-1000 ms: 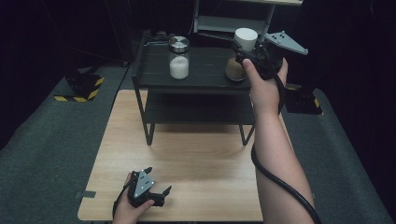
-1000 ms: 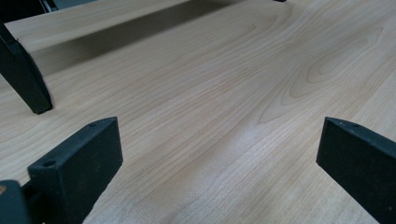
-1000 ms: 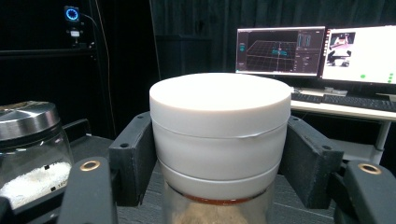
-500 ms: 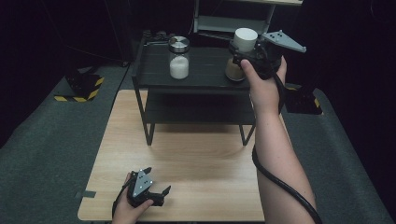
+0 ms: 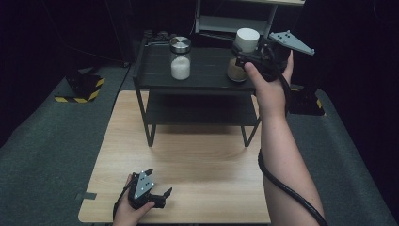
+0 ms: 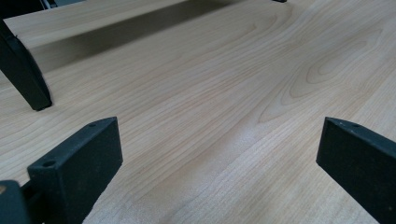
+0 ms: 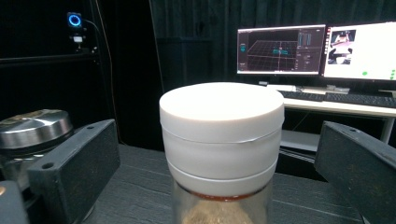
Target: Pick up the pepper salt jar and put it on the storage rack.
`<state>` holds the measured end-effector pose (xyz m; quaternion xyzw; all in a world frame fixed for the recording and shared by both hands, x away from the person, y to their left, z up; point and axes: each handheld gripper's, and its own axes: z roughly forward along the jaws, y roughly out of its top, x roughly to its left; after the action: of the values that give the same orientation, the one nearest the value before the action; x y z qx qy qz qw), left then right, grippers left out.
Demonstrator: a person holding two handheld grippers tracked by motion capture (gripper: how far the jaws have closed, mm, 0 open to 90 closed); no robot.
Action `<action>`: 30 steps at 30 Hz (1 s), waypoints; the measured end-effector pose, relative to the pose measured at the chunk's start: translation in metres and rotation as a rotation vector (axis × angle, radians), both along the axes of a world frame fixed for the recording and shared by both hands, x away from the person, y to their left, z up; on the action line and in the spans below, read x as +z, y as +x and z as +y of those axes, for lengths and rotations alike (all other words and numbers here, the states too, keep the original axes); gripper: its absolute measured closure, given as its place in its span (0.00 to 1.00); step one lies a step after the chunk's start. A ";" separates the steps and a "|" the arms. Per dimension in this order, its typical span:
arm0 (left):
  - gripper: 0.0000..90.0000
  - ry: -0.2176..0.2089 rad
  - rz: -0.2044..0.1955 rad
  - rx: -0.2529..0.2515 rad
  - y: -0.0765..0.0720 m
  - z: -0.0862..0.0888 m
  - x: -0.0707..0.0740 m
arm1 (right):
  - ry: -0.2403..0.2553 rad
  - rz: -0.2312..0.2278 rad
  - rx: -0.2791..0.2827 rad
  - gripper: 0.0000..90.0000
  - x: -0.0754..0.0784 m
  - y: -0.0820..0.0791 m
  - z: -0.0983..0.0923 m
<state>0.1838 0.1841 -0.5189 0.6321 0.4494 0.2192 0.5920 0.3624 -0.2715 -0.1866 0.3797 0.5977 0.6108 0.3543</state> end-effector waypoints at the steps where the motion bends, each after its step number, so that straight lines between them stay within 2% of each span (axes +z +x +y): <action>1: 0.01 -0.007 0.001 0.002 0.000 -0.001 0.000 | 0.000 -0.003 0.003 0.00 0.000 -0.001 -0.001; 14: 0.01 0.002 -0.001 -0.002 0.000 0.000 0.000 | -0.009 -0.021 0.061 0.00 -0.010 -0.025 -0.007; 30: 0.01 0.007 0.000 -0.005 0.000 0.000 0.000 | 0.000 -0.041 0.113 0.00 -0.034 -0.054 -0.023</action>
<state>0.1840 0.1840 -0.5186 0.6354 0.4468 0.2193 0.5904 0.3083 -0.2945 -0.2209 0.3329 0.6107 0.6374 0.3316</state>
